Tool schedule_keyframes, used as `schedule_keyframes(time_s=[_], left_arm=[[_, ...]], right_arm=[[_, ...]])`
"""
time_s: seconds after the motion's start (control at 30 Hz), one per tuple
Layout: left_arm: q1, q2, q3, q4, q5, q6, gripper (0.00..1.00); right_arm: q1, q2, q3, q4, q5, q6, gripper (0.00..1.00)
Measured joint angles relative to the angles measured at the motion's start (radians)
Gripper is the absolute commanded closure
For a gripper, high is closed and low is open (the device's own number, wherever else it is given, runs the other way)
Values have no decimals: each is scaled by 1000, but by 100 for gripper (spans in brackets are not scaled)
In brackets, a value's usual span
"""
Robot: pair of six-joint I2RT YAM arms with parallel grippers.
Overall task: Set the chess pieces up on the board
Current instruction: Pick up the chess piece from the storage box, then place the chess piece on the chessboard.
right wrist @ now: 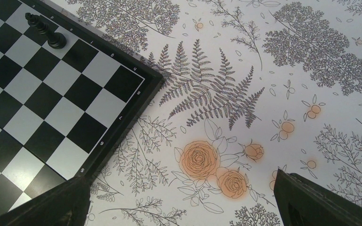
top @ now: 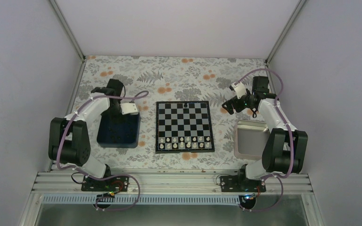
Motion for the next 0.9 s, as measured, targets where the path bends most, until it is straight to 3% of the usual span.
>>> schedule_keyframes(time_s=[0.33, 0.6, 0.9], left_arm=[[-113, 31, 452, -158, 31, -12, 88], [-289, 299, 696, -173, 42, -42, 87], [-387, 511, 888, -196, 45, -54, 87]], right_arm=[[0, 0, 0, 0, 0, -7, 0], [0, 0, 0, -1, 0, -8, 0], [0, 3, 0, -6, 2, -11, 0]])
